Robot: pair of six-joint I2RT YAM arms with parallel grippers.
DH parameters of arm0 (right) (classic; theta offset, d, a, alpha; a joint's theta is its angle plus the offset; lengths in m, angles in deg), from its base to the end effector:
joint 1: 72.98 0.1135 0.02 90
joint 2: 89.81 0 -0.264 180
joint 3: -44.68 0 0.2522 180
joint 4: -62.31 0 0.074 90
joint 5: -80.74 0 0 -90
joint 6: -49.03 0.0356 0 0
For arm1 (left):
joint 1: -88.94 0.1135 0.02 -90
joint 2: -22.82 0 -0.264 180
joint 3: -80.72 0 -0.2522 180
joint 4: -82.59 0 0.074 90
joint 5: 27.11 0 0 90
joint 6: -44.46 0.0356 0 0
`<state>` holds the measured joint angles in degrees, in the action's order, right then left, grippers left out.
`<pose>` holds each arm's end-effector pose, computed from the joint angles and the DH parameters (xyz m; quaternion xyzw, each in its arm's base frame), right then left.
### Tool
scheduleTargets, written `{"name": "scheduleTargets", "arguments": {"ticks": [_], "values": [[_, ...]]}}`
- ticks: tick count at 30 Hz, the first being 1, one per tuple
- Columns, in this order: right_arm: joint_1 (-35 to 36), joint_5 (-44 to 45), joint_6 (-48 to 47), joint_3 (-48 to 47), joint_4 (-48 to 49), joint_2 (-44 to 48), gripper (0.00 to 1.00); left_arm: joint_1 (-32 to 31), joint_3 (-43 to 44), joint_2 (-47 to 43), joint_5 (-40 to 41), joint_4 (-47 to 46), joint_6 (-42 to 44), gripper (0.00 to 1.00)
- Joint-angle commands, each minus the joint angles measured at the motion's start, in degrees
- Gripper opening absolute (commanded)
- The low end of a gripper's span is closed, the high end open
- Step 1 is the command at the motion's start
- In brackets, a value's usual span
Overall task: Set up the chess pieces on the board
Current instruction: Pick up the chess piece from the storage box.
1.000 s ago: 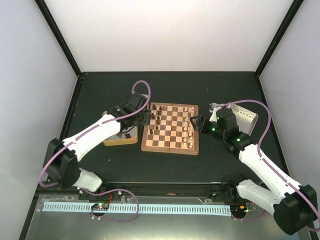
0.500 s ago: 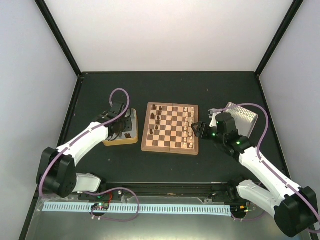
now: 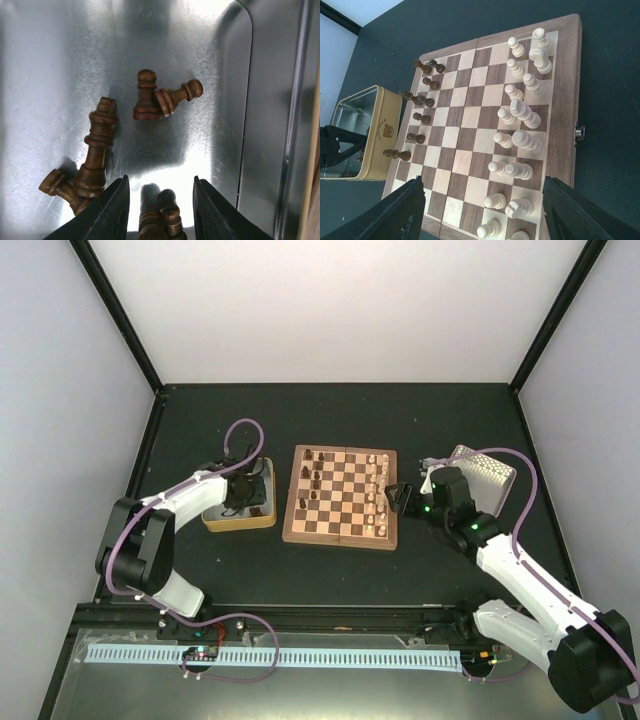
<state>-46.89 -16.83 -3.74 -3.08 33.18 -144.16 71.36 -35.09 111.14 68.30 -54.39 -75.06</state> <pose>0.1824 0.0945 0.2353 0.0562 0.8867 0.2889 0.3566 0.2726 -0.0829 0.1734 -0.1111 0.9728 -0.0367 0.1999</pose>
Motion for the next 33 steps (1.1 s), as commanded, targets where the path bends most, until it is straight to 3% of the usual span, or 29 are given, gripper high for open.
{"name": "scheduleTargets", "arguments": {"ticks": [1,7,17,23,26,33], "values": [[-0.25,1.43,1.06,-0.09,1.36,-0.72,0.66,0.45,2.21,0.20,-1.89,3.70,0.29,0.38],[-0.25,-0.25,1.20,-0.44,1.66,-2.85,0.66,0.45,1.55,-3.00,-2.93,7.84,0.46,0.38],[-0.25,-0.95,0.21,-1.34,0.56,-2.77,0.66,0.45,3.14,2.78,-4.10,8.91,1.29,0.36],[-0.29,-0.21,0.31,-5.95,-7.01,-3.15,0.66,0.45,5.85,4.88,-4.24,8.28,2.34,0.11],[-0.25,-0.28,0.83,-8.73,-12.28,-2.83,0.66,0.45,7.24,3.48,-2.78,9.29,1.91,0.03],[-0.24,-4.91,0.08,-16.93,-20.78,-4.53,0.66,0.45,12.37,-2.57,-0.12,16.67,2.94,0.01]]}}
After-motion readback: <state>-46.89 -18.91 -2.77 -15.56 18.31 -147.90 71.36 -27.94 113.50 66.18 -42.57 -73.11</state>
